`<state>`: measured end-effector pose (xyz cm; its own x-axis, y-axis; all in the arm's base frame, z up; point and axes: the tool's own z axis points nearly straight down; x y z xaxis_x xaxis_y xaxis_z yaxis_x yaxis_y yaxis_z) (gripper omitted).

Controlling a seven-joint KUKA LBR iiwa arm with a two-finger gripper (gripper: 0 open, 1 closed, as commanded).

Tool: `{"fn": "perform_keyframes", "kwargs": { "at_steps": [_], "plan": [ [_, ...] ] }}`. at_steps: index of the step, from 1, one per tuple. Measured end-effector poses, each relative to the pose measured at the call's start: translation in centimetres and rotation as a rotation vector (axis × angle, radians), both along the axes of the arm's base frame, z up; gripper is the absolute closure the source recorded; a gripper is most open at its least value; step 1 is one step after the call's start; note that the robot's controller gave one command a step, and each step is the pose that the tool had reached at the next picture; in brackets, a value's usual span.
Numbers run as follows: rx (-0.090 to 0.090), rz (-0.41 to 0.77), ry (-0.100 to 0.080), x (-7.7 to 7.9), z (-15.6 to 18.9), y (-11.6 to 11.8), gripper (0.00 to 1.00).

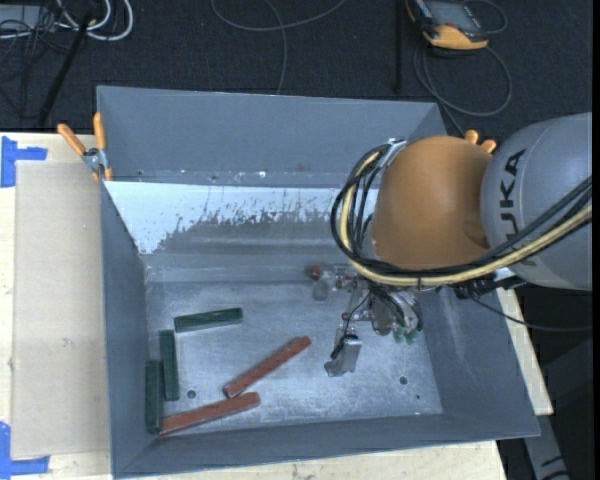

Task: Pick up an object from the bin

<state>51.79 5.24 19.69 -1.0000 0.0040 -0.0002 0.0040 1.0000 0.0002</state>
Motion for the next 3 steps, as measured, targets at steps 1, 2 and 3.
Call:
{"fn": "perform_keyframes", "kwargs": {
  "at_steps": [1,2,3],
  "plan": [
    [0.0,0.12,0.007,3.1,-13.2,4.0,0.0],
    [0.001,0.448,0.004,-1.7,-12.8,7.1,0.0],
    [0.0,0.443,0.003,-1.7,-12.8,7.0,1.0]
  ]
}}
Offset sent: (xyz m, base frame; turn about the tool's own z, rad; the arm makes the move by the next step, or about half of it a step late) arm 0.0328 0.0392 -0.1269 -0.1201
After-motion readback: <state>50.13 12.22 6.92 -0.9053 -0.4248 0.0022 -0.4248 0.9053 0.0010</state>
